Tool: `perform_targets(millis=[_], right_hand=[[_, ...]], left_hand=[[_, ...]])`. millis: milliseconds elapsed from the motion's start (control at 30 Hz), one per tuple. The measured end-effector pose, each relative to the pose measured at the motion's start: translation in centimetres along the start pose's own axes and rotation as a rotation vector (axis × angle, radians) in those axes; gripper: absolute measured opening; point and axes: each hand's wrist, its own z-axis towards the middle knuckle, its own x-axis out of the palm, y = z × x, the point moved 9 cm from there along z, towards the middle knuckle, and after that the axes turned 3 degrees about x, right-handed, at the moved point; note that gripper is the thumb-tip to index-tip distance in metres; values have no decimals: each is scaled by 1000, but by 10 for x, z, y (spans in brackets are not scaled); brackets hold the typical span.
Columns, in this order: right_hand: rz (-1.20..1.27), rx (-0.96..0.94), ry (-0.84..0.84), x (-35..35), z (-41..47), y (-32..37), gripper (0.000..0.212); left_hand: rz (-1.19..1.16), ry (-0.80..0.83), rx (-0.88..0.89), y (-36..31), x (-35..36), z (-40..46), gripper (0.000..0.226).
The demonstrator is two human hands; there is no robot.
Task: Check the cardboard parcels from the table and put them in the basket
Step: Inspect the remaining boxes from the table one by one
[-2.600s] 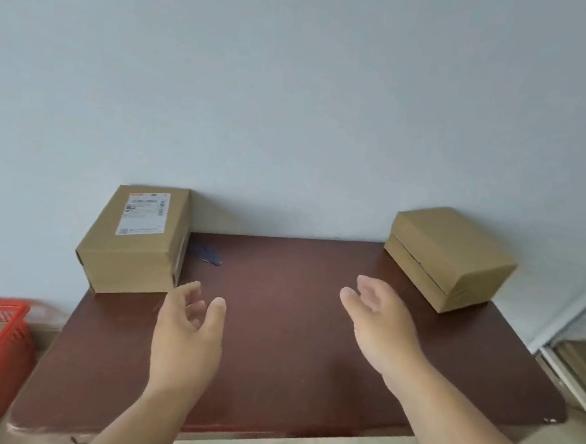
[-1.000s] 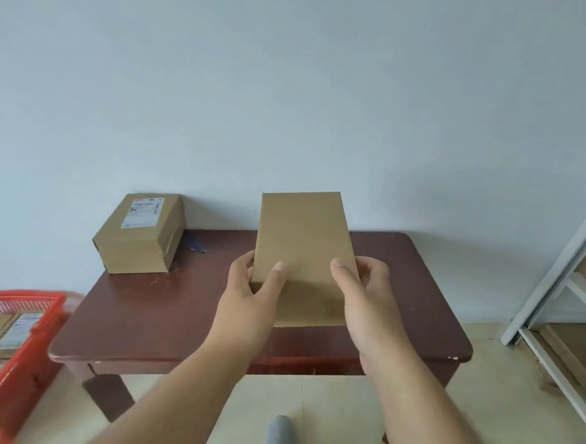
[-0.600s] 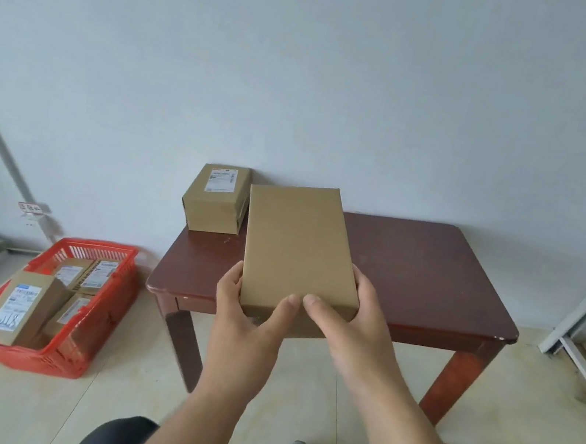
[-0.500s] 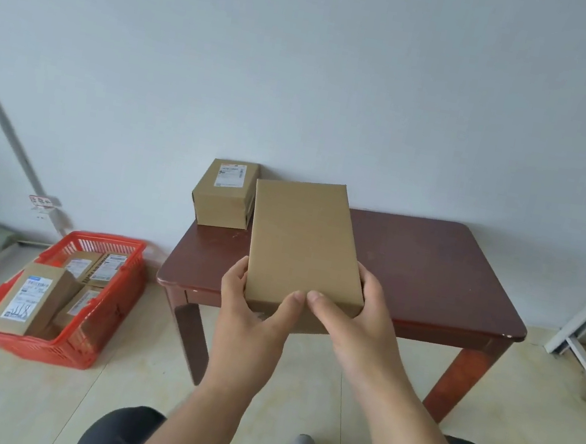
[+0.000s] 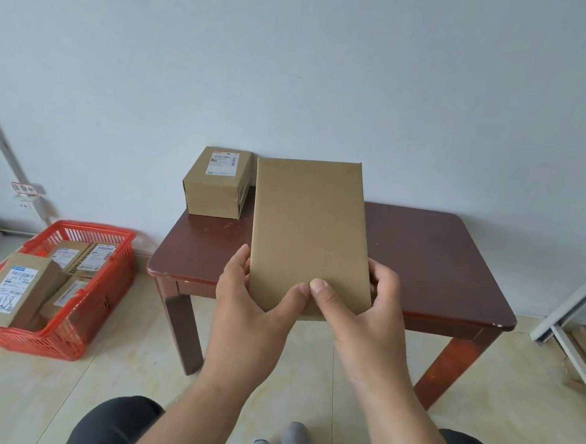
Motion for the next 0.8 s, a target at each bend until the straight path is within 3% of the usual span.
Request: perform_targets(millis=[67,200,333,533,800], right_hand=[[0,-4,4,-1,4,0,56],[-28,-32,49,5,6,-1,76],[-40,-44,51,6,3,-4,73],[-35,-2,25,1,8,-4,54],[-62,20,24,1,7,-8,55]], left_hand=[[43,12,24,-1,1,-1,101],[91,7,30,-4,-2,5,74],[106,5,31,-7,-4,11,55],[128,-12,56,-5,-3,8,64],[86,-47,34,2,-9,15,65]])
